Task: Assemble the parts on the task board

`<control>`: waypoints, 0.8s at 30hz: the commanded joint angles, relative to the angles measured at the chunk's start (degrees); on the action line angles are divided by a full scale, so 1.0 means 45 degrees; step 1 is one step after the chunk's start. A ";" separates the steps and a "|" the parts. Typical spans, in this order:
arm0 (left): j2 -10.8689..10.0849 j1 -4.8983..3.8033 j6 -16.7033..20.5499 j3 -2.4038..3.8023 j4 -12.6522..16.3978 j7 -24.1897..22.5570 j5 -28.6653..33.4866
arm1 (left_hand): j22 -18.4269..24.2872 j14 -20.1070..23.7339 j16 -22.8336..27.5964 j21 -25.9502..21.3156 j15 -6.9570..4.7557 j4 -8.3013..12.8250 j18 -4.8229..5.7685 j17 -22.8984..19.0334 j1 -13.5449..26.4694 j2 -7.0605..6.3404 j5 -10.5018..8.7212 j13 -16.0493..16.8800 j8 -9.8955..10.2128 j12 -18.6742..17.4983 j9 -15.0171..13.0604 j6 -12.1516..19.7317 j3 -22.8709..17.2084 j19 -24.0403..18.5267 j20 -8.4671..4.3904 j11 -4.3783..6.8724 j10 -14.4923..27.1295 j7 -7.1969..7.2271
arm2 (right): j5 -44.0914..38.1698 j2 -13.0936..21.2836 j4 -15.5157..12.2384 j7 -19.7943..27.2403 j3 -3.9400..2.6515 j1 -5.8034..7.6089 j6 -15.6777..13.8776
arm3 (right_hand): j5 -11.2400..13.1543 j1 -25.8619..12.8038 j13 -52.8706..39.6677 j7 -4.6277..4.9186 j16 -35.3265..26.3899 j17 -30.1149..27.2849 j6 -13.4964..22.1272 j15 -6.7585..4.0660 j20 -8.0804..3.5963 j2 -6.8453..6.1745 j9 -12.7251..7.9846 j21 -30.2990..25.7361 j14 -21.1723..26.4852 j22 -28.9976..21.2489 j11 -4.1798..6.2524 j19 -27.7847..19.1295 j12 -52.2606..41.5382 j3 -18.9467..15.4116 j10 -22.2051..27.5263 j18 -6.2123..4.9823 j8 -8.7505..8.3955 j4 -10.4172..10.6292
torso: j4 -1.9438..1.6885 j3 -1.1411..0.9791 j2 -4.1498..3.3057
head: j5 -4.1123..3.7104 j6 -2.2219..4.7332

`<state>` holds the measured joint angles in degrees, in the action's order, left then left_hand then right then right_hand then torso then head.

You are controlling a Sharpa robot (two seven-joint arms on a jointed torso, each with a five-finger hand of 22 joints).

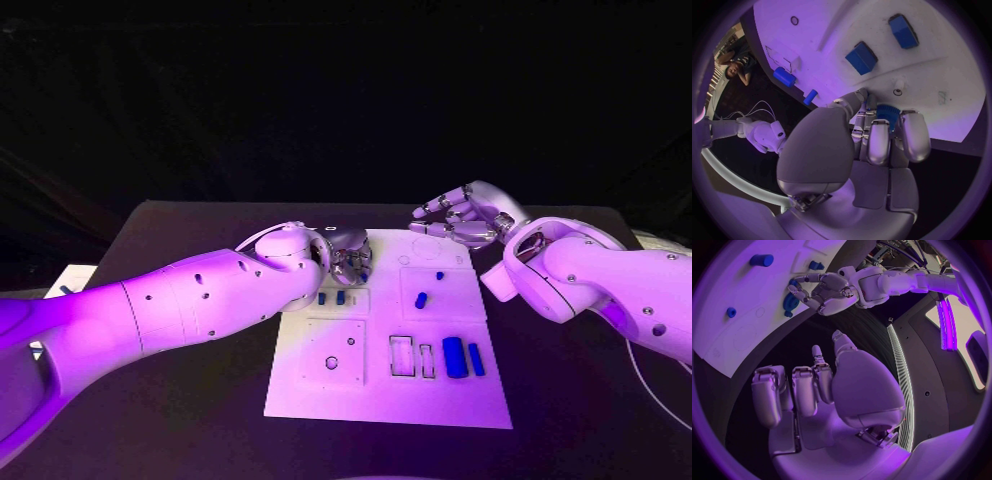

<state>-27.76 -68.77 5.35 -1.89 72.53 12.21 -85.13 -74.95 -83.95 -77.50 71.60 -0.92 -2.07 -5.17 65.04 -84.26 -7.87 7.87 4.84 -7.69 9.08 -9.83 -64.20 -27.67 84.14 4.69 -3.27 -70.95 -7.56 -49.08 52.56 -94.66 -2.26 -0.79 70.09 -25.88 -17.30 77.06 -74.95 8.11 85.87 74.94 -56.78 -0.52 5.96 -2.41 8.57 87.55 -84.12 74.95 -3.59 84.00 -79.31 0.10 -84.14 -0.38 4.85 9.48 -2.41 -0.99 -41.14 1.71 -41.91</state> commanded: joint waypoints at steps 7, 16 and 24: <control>-0.0477 0.0118 0.1164 0.0077 0.0498 -0.0378 0.0541 | -0.0143 -0.0394 0.0030 0.0154 -0.0103 0.0021 0.0255 -0.0038 0.0362 -0.0089 -0.0027 -0.0033 0.0041 -0.0215 0.0020 -0.0145 -0.0120 0.0160 -0.0076 -0.0034 -0.0140 -0.0019 | -0.0051 -0.0018 0.0030 0.0105 -0.0001 -0.0007 0.0191 | -0.0055 -0.0012 -0.1916 0.0004 -0.0029 0.1863 -0.0126 -0.0072 -0.0097 0.0106 0.0011 -0.0055 -0.0960 0.2282 0.0083 0.0501 0.0020 -0.0075 -0.0165 -0.0208 -0.0009 -0.0016 | -0.0009 0.0008 0.0003 | 0.0001 0.0053; -0.1524 0.0114 0.1414 0.0462 0.1494 -0.0129 0.1298 | -0.0164 -0.0390 0.0028 0.0165 -0.0094 0.0012 0.0256 -0.0082 0.0515 -0.0133 -0.0032 -0.0048 0.0102 -0.0320 0.0054 -0.0172 -0.0124 0.0158 -0.0070 -0.0041 -0.0177 -0.0021 | -0.0044 -0.0023 0.0102 0.0105 0.0003 -0.0038 0.0210 | -0.0055 -0.0012 -0.1916 0.0004 -0.0029 0.1863 -0.0126 -0.0072 -0.0097 0.0106 0.0011 -0.0055 -0.0960 0.2282 0.0083 0.0501 0.0020 -0.0075 -0.0165 -0.0208 -0.0009 -0.0016 | -0.0031 -0.0010 0.0002 | 0.0015 0.0095; -0.2205 0.0114 0.1302 0.0539 0.1841 -0.0022 0.1670 | -0.0172 -0.0385 0.0032 0.0168 -0.0092 0.0007 0.0257 -0.0109 0.0580 -0.0155 -0.0037 -0.0053 0.0128 -0.0363 0.0068 -0.0183 -0.0119 0.0156 -0.0067 -0.0042 -0.0195 -0.0019 | -0.0037 0.0009 0.0105 0.0107 0.0005 -0.0102 0.0218 | -0.0055 -0.0012 -0.1916 0.0004 -0.0029 0.1863 -0.0126 -0.0072 -0.0097 0.0106 0.0011 -0.0055 -0.0960 0.2282 0.0083 0.0501 0.0020 -0.0075 -0.0165 -0.0208 -0.0009 -0.0016 | -0.0023 0.0009 -0.0004 | 0.0024 0.0104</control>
<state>-37.55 -68.23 10.81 0.48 80.51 11.80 -79.79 -74.94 -83.96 -77.50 72.10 -0.92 -2.05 -4.43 64.60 -82.22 -8.39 7.87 4.65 -7.38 7.65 -9.48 -64.63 -27.99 84.14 4.69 -3.47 -71.57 -7.58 -49.06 52.60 -94.16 -2.24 -0.77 69.69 -25.70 -17.30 77.06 -74.95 8.11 85.87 74.92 -56.78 -0.52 5.96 -2.41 8.56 87.55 -84.12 74.93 -3.59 84.00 -79.32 0.10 -84.14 -0.38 4.85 9.48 -2.55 -0.99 -41.12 1.79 -41.45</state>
